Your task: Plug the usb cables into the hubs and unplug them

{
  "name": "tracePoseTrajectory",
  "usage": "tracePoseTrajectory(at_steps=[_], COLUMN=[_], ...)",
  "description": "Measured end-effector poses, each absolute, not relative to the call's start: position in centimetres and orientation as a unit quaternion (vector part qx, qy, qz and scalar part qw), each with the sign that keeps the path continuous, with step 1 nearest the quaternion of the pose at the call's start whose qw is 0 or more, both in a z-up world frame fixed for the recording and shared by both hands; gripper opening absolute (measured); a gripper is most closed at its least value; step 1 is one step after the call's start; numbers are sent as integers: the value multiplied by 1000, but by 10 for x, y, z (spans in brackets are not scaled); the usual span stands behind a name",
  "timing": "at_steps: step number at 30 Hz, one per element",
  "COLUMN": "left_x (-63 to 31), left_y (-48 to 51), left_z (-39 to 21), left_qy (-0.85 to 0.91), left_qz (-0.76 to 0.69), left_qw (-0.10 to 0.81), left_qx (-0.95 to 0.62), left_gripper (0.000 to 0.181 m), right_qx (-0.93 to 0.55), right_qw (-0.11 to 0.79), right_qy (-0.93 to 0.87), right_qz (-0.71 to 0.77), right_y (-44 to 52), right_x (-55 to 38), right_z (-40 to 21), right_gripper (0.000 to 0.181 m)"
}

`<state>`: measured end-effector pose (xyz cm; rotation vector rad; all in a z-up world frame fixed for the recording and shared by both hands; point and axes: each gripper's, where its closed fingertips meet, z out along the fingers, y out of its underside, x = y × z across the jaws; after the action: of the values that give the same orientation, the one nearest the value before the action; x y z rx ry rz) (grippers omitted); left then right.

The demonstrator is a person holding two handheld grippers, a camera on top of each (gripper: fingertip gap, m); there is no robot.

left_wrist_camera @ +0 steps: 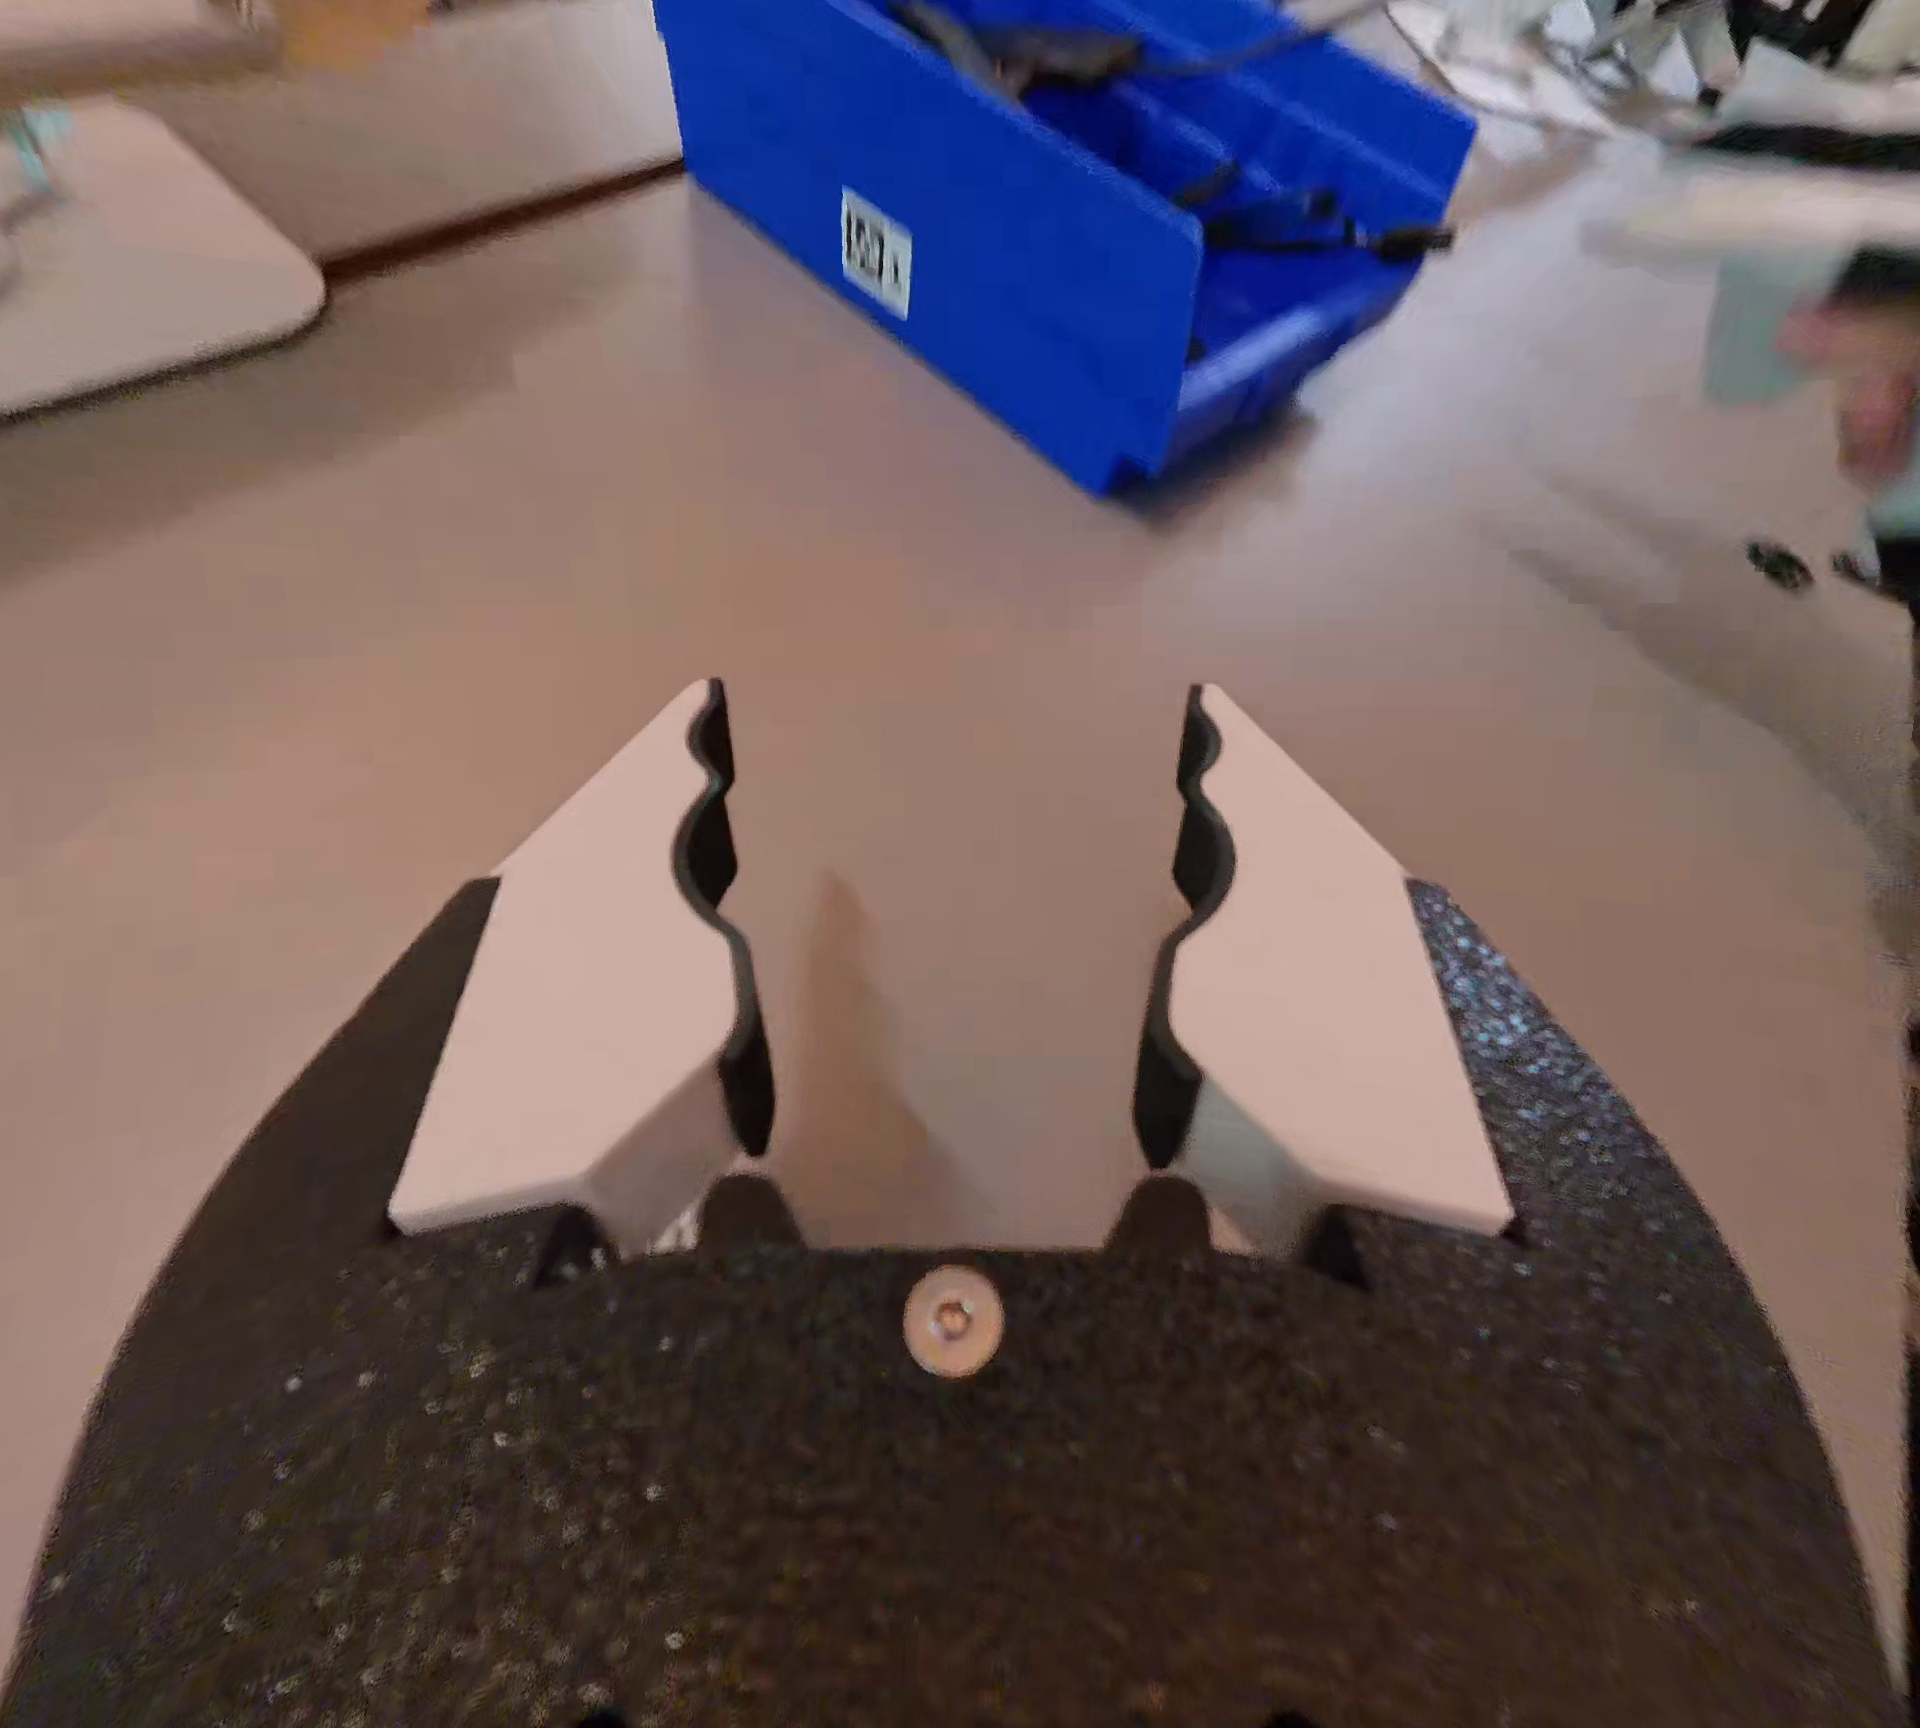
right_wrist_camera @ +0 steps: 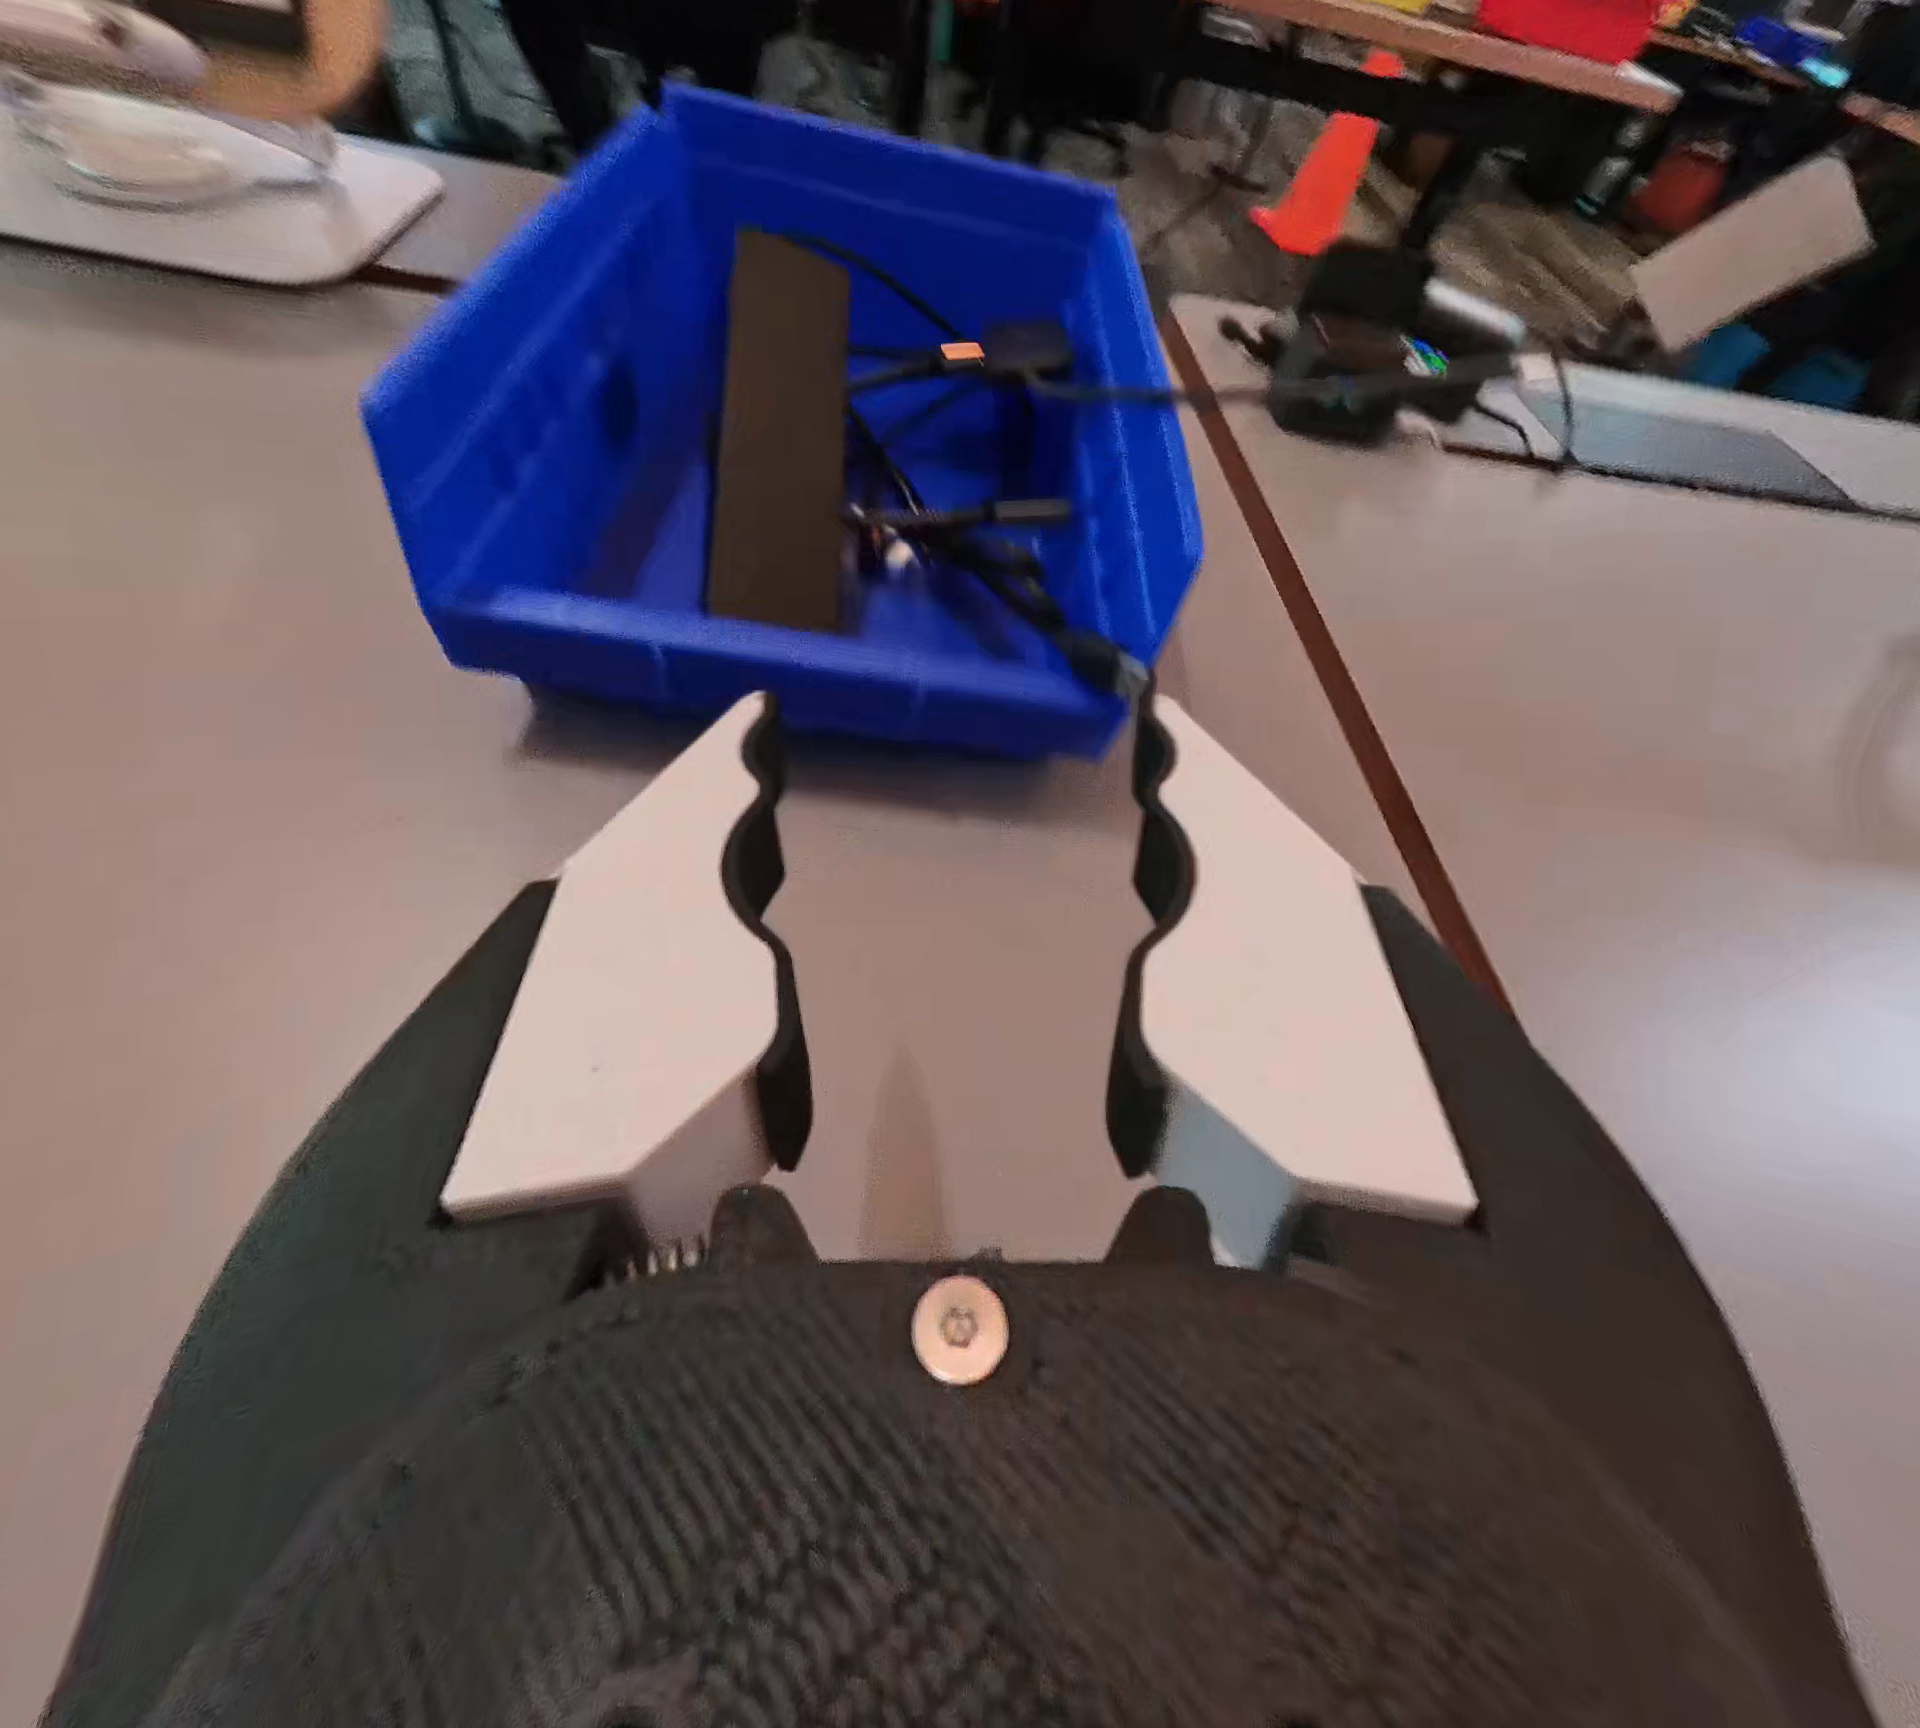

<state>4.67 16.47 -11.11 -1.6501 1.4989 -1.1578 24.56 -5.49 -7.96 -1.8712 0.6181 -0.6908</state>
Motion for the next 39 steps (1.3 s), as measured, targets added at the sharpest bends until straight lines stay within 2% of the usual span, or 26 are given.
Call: tracePoseTrajectory(at_steps=[1, 2, 5, 7, 11, 16, 18, 20, 21, 22, 27, 33, 39], left_x=[68, 88, 144, 177, 228, 261, 267, 270, 271, 270, 233, 130, -13], left_y=[159, 152, 124, 113, 111, 127, 135, 143, 144, 146, 189, 223, 245], left_z=[-105, -102, -104, -105, -103, -126, -128, -130, -132, -133, -126, -125, -123], left_qy=[562, 561, 584, 594, 560, 532, 532, 550, 565, 576, 541, 555, 532], left_qz=[-439, -434, -404, -380, -365, -311, -282, -249, -241, -236, -244, -283, -313], left_qw=[321, 326, 324, 341, 382, 388, 404, 421, 420, 419, 427, 435, 436], left_qx=[-624, -625, -625, -622, -638, -686, -688, -677, -667, -661, -683, -650, -655], left_gripper=[87, 92, 111, 113, 109, 106, 99, 83, 73, 48, 5, 4, 3], right_qx=[-768, -757, -724, -718, -701, -707, -706, -706, -707, -707, -697, -702, -717], right_qw=[497, 495, 524, 524, 538, 556, 567, 576, 579, 583, 599, 624, 670], right_qy=[271, 288, 318, 315, 320, 316, 307, 299, 294, 289, 269, 228, 151], right_qz=[-300, -315, -317, -333, -342, -301, -291, -284, -280, -278, -286, -257, -116], right_y=[-66, -77, -89, -94, -96, -78, -69, -63, -60, -58, -60, -37, 50], right_x=[243, 243, 243, 248, 251, 246, 241, 236, 233, 230, 220, 192, 114], right_z=[-90, -99, -103, -92, -85, -95, -92, -87, -85, -82, -60, -41, -24], right_gripper=[78, 84, 88, 98, 97, 97, 95, 95, 95, 94, 91, 88, 77])
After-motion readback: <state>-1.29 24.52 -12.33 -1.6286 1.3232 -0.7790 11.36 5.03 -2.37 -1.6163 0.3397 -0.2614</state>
